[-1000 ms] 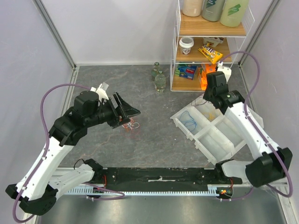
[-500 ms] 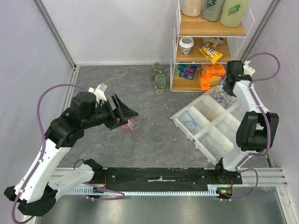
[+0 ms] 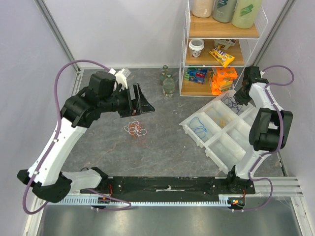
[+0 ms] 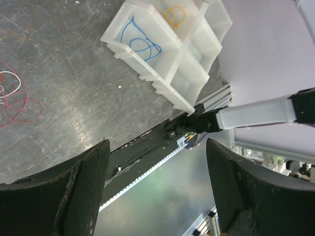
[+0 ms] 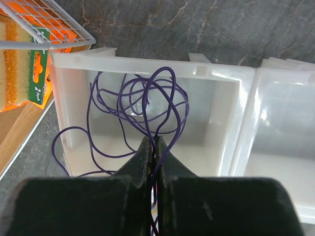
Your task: Untangle the cables
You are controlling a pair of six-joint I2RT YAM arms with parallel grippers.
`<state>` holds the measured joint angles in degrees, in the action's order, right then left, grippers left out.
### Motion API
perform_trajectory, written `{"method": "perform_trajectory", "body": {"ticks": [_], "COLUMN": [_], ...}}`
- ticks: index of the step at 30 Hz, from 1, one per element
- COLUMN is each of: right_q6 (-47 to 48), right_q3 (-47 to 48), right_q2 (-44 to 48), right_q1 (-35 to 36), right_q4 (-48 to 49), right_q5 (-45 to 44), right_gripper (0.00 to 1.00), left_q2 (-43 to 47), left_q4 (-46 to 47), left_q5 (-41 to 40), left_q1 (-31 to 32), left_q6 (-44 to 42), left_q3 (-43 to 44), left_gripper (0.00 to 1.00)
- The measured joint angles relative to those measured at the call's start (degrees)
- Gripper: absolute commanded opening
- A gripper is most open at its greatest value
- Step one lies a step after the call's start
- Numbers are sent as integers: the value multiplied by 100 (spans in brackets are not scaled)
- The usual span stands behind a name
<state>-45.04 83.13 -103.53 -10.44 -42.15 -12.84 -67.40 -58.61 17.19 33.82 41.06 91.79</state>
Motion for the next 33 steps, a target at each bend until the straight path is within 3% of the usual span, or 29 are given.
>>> {"method": "perform_trajectory", "body": {"ticks": [14,16,18,20,28,33], "right_q6": [238,354,487,640,1005,1298], "right_q3": [393,402,409,409,413,413], "right_q2": [-697,-713,-717,-706,-317,363], "right_q1": [90,109,136,160,177,201], "right_q4": [-179,-195,-212,-203,-356,-564], "right_q5": [-9,24,74,116,326,378], "right_gripper": [9,18,37,48,63,67], "left_q2": [-785,-839,-901,-984,-1410,-1547], "left_q4": [-667,-673,-686,-686,-588,-407], "left_q5": [289,291,319,391,719,1132], "left_q1": [-166,-201,-229,-245,-258,-262], "left_q6": [-1353,-1515,-1661,-1764,-1908,-1875], "left_q3": [802,861,892,905,909,907], "left_gripper": [86,86,86,86,85,84]}}
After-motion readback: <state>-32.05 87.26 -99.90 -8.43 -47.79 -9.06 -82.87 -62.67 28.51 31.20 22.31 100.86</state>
